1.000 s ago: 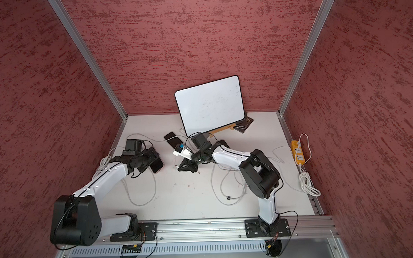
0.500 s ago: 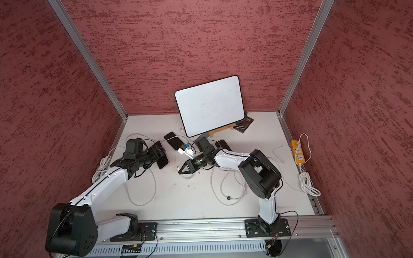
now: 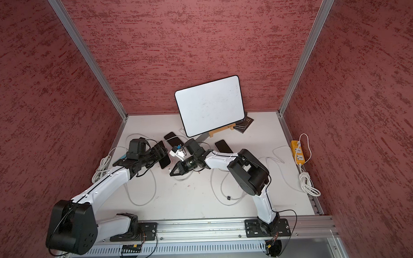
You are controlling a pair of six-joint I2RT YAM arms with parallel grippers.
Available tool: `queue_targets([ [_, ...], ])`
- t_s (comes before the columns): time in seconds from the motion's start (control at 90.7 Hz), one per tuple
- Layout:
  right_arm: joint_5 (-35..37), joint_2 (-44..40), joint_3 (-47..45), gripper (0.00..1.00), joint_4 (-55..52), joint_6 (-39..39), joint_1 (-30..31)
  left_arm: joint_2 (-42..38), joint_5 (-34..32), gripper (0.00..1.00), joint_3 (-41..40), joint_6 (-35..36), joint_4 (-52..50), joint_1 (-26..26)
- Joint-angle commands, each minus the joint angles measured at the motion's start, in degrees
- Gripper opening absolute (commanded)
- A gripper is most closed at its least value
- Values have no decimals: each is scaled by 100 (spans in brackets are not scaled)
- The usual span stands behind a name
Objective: Plug the charging cable into the phone
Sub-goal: Pick up the charging cable from the center of the board, then insert the charging cable into the phone.
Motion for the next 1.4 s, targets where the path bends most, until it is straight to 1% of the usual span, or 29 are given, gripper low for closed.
queue_targets([
  [0.0,219,167,159,0,347,243,41,4,-16,0,-5,-15,336,-41],
  [0.276,361,357,270,0,519,393,41,38,-25,0,-12,-18,322,-40],
  [0.474,257,316,235,0,617,429,54,90,-87,0,-17,-26,327,-39],
  [0.617,36,285,251,0,478,295,82,138,-99,0,1,-37,336,-42],
  [0.76,-37,252,249,0,277,144,119,145,-119,0,10,-35,336,-37],
  [1.389,52,520,511,0,62,118,138,153,-140,0,-16,-17,336,-42],
])
